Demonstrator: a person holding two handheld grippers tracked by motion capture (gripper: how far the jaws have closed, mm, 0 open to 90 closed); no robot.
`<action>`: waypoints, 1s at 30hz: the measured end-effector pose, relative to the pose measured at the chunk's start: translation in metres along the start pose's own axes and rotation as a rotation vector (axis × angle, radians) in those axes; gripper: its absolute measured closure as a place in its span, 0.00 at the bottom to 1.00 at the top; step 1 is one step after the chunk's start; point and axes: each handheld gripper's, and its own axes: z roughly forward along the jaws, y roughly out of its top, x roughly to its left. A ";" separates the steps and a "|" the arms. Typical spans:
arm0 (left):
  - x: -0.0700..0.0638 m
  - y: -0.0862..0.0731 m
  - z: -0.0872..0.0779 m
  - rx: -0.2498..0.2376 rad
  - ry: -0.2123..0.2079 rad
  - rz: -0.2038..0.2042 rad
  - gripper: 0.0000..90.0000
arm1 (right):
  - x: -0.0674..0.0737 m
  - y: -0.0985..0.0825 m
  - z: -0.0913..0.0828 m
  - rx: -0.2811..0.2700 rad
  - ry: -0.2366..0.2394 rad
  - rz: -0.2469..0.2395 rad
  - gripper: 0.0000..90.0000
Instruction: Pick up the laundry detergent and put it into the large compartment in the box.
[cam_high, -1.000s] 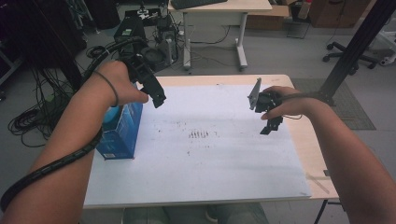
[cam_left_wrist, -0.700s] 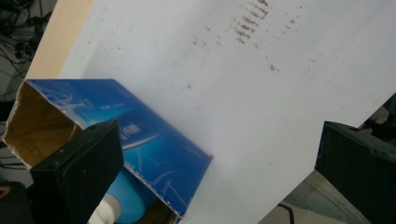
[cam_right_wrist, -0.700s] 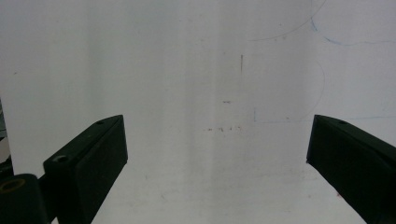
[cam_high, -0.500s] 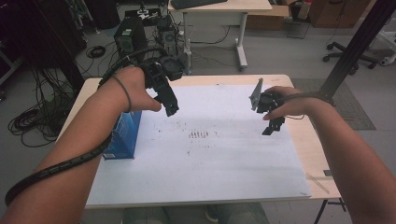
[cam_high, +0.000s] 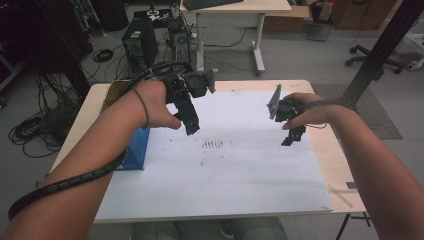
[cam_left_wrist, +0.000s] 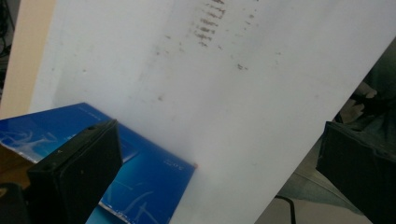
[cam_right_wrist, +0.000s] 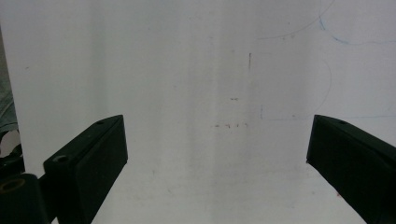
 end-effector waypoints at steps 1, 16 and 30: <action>-0.001 0.000 0.001 0.001 -0.007 -0.003 0.00 | 0.000 0.000 0.000 0.001 0.000 0.001 0.06; -0.012 0.000 0.020 0.011 -0.041 0.020 0.00 | 0.002 0.000 -0.004 0.013 0.004 -0.007 0.06; -0.014 0.000 0.033 0.018 -0.055 0.021 0.00 | 0.000 0.002 -0.003 0.023 0.010 -0.014 0.06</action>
